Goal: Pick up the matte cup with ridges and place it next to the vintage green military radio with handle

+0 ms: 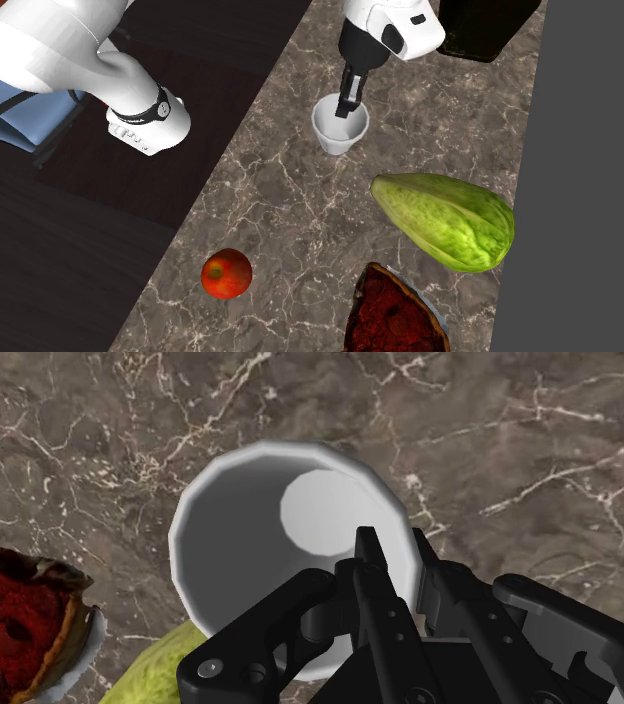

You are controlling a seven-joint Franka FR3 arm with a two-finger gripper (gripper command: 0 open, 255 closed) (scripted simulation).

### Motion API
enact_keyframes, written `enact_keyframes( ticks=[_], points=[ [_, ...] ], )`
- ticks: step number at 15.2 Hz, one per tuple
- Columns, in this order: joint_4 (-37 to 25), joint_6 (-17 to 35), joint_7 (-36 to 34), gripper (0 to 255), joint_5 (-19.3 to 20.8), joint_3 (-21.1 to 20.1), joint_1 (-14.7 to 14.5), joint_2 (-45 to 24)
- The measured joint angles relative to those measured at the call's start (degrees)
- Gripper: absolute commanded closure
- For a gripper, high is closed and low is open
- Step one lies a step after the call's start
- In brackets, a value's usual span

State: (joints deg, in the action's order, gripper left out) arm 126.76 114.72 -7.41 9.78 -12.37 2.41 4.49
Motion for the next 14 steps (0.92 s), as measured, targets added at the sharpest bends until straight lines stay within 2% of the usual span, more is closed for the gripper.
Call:
enact_keyframes(
  ticks=[14],
  points=[
    [-6.97, -10.48, 2.23, 255, -1.43, 0.11, -0.13, 3.79]
  ],
)
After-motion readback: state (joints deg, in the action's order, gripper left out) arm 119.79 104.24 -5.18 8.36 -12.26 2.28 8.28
